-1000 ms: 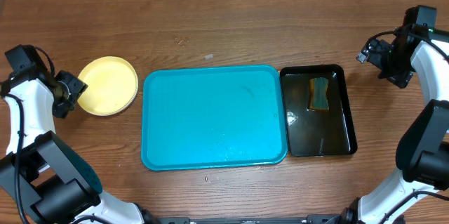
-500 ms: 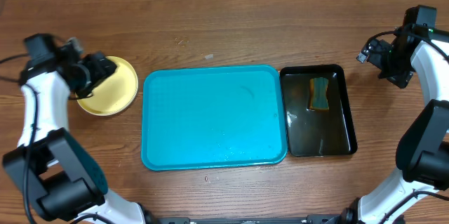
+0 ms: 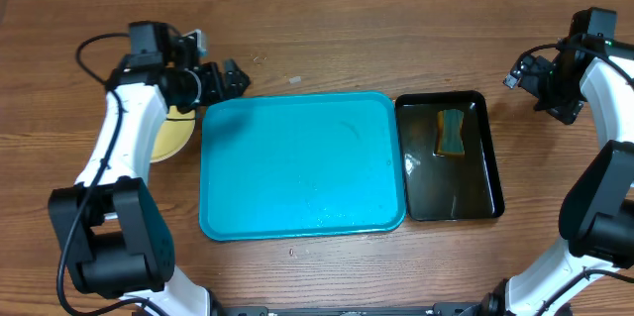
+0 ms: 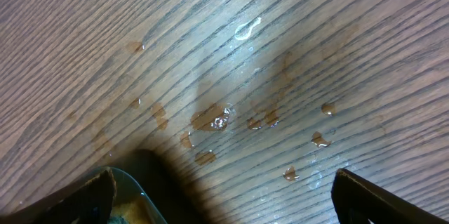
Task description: Clean dirty plates on tray and stack at the side
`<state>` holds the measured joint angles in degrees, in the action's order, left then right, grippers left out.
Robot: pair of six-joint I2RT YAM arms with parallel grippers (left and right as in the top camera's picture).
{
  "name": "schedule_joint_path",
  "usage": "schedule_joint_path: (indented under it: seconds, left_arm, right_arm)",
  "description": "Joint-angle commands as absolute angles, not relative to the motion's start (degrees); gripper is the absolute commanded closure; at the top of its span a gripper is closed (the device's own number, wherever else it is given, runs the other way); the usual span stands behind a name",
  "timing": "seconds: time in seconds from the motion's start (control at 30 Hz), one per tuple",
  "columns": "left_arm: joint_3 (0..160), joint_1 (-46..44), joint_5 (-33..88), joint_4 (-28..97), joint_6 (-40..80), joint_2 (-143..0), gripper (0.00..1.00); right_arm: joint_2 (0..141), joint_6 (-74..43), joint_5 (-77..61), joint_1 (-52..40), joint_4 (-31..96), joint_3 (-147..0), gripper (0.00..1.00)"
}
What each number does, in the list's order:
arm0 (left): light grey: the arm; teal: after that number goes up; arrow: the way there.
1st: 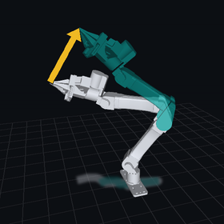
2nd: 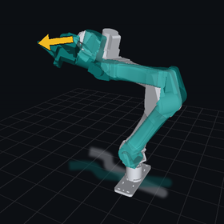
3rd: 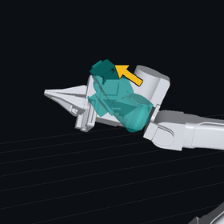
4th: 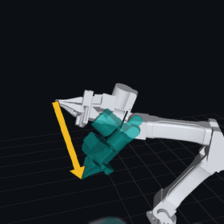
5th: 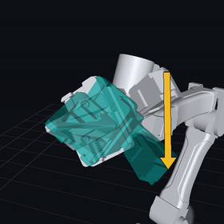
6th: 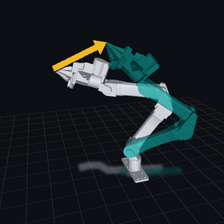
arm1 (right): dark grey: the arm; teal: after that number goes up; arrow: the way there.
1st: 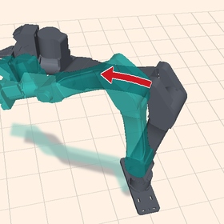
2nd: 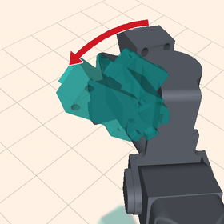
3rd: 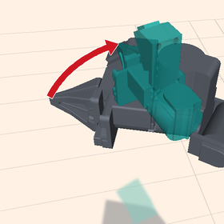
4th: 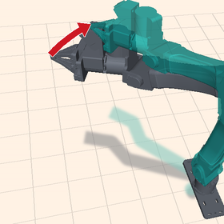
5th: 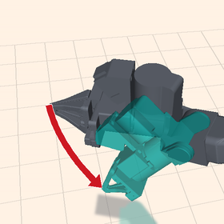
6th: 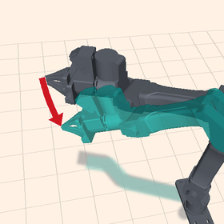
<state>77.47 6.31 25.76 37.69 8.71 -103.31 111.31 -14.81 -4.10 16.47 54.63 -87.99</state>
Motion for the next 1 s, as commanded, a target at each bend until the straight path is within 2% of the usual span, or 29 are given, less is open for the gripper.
schedule_joint_path:
  seconds: [0.0,0.97]
  left_arm:
    - [77.28,4.64,26.37,37.63,7.27,-103.74,0.00]
    - [77.28,4.05,26.39,37.63,7.27,-103.74,0.00]
  right_arm:
    - [109.95,-15.05,-3.95,16.51,54.33,-89.01,0.00]
    - [109.27,-15.05,-3.97,16.08,54.35,-88.99,0.00]
